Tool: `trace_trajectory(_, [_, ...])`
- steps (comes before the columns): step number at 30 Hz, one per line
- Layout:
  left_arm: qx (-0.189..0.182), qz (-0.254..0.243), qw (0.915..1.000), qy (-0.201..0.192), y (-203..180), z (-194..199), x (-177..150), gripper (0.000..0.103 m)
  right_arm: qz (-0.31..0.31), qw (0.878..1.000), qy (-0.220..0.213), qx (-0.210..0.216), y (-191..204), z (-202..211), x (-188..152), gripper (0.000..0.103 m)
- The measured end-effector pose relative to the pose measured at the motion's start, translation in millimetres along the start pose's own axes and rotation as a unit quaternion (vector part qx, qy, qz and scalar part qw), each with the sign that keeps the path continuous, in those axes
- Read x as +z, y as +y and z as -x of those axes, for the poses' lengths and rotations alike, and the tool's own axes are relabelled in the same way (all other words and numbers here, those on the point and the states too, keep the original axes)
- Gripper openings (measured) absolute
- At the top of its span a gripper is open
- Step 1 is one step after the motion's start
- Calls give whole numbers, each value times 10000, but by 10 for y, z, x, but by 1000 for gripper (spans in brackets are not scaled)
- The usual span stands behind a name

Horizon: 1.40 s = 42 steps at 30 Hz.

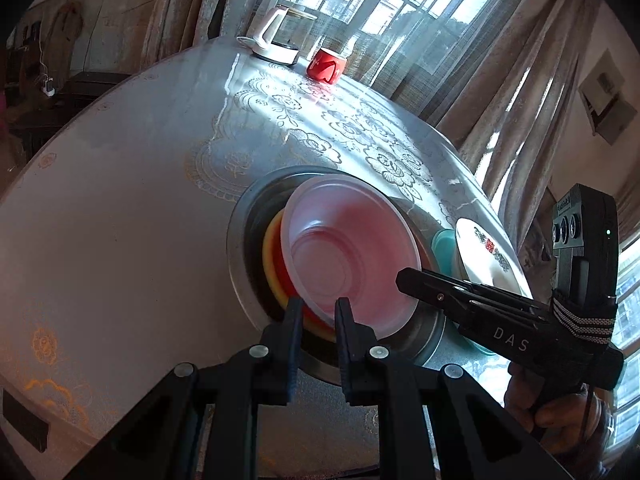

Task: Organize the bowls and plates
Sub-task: 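Lower the red bowl into the yellow bowl and open the right gripper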

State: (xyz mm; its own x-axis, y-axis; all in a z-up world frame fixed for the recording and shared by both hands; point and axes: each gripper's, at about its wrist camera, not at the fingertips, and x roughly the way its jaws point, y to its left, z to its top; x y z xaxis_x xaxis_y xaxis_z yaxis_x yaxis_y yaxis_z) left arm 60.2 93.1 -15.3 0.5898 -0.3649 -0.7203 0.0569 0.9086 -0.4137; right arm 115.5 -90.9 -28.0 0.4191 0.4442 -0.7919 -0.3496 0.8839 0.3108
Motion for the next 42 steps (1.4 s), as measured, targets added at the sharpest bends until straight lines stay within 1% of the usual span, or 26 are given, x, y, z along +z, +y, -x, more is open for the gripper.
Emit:
trace_trajectory(5, [130,-134,9998,-64,-21,-10,4,17,49,10000,30,4,1,-14,7,20])
trace_trajectory(6, [167,-166,9997,-81,-28,-14,5,19,98,9999,20,-19,13,-14,7,20])
trace_trajectory(10, [285,-282,9991,-123,-62,-40,5,21,266,9995,-21,-140,44,-16,10,16])
trace_trajectory(19, [296,-346,9989,-79,-78,-87,17,22,378,9989,-92,-276,44,-51,71,11])
trace_trajectory(23, [319,-360,9988,-81,-83,-91,28,22,418,9985,-115,-332,54,-61,77,11])
trace_trajectory(29, [389,-364,9985,-113,-95,-101,24,22,243,9994,-109,-229,7,-53,78,12])
trace_trajectory(34, [490,-391,9979,-177,-109,-109,11,22,81,9998,-139,-128,-36,-39,59,14])
trace_trajectory(39, [489,-377,9978,-242,-108,-92,1,23,8,9998,-197,-89,-49,-7,36,15])
trace_trajectory(41, [456,-357,9979,-275,-102,-76,-5,25,-72,9997,-249,-51,-70,27,26,19])
trace_trajectory(42, [451,-354,9979,-291,-108,-77,-4,26,-104,9996,-253,-62,-82,39,25,20])
